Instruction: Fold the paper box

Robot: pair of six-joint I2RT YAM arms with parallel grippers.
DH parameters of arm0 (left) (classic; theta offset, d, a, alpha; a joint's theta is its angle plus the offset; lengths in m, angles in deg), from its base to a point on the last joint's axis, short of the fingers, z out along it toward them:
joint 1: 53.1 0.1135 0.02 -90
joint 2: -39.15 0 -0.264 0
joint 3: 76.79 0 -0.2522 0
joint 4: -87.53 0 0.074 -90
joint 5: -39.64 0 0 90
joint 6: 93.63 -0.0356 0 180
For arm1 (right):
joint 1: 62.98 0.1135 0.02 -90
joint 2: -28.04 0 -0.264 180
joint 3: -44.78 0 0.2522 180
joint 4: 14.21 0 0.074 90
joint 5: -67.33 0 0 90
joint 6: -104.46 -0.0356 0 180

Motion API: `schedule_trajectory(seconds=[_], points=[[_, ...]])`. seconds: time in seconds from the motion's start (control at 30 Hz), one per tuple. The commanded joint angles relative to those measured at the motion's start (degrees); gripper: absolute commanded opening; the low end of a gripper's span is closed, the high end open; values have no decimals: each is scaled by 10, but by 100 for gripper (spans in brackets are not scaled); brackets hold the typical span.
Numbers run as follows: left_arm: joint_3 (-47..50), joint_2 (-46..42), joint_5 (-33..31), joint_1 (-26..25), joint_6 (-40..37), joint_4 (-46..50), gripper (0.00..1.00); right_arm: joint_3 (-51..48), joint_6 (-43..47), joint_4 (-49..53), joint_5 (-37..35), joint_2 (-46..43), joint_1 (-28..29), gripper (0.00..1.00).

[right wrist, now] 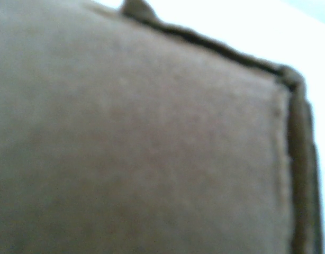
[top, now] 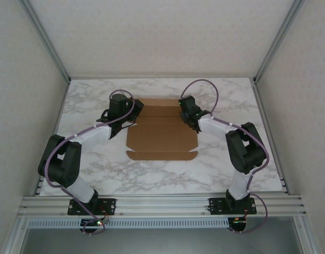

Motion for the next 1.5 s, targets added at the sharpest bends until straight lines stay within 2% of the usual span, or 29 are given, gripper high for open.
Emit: schedule_trajectory(seconds=[0.0, 0.07, 0.2, 0.3, 0.47, 0.57, 0.67, 0.87, 1.0, 1.17, 1.37, 1.47], points=[[-5, -9, -3, -4, 2, 55, 0, 47, -79, 90, -115, 29, -5, 24], [-9, -9, -5, -6, 3, 60, 0, 72, -108, 128, -133, 46, -1, 23], [-14, -9, -10, -8, 5, 64, 0, 107, -177, 188, -194, 73, 8, 14], [-15, -9, -12, -10, 7, 65, 0, 140, -239, 250, -225, 93, 10, 11], [-15, -7, -12, -12, 8, 65, 0, 146, -270, 262, -209, 99, 10, 13], [-16, -9, -16, -11, 6, 71, 0, 120, -252, 221, -176, 79, 9, 25], [-17, -9, -20, -11, 5, 76, 0, 80, -220, 165, -140, 42, 3, 43], [-14, -10, -26, -11, 7, 77, 0, -38, -131, 3, -26, -68, -10, 71], [-17, -11, -32, -11, 6, 82, 0, -113, -65, -80, 49, -156, -12, 82], [-24, -10, -37, -11, 7, 86, 0, -174, -48, -119, 134, -254, -21, 82], [-26, -14, -40, -12, 15, 85, 0, -201, -73, -123, 315, -341, -51, 77], [-16, -20, -43, -13, 29, 77, 0, -158, -125, -62, 308, -343, -52, 73]])
